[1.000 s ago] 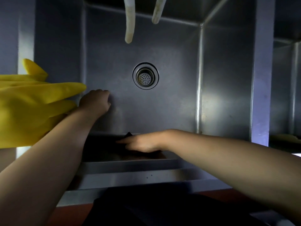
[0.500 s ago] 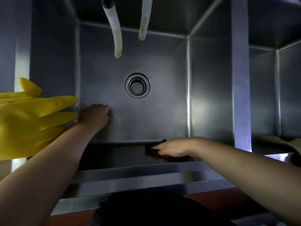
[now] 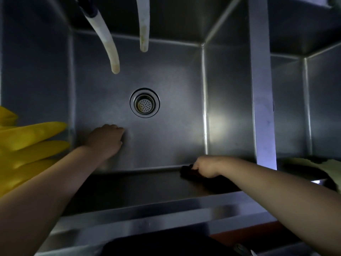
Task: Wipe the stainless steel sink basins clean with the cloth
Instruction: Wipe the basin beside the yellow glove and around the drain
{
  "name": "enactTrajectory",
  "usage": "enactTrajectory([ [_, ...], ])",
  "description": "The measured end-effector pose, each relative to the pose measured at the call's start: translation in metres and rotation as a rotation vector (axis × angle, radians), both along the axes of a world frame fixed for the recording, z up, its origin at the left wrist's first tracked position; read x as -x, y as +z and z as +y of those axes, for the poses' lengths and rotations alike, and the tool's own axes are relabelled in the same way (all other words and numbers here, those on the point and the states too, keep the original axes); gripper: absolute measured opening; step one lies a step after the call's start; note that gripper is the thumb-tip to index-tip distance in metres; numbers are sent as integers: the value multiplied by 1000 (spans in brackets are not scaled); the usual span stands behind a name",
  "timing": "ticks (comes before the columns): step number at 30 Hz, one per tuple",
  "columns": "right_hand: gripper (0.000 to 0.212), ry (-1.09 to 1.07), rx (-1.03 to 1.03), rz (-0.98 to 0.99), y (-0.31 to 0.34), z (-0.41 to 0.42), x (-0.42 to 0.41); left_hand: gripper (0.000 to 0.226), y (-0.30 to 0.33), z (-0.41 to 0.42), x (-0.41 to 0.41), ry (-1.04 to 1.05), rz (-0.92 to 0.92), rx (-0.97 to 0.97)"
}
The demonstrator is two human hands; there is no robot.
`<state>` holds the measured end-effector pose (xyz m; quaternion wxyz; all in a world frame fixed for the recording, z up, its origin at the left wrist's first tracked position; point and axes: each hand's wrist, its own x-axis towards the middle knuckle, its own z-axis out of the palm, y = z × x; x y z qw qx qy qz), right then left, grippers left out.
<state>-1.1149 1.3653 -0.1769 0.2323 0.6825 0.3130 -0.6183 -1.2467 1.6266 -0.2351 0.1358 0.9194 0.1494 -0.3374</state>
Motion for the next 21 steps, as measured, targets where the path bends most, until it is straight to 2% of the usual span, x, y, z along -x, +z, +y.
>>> enactTrajectory([
  [3,37,-14,-172,-194,-20,5,-13,48,-6,-2,-16,-36,0,-15],
  [6,54,26,-443,-146,-38,20,-12,81,-17,-3,-30,32,-13,-66],
  [9,64,153,-387,13,-65,29,8,122,-36,-10,-36,120,85,-31],
  [11,72,230,-350,6,-86,33,22,136,-49,-18,-37,173,141,7],
  [15,76,237,-468,-208,-116,48,14,148,-60,-24,-43,235,249,64],
  [21,80,140,-585,-486,-138,97,-77,146,-64,-18,-47,253,310,118],
])
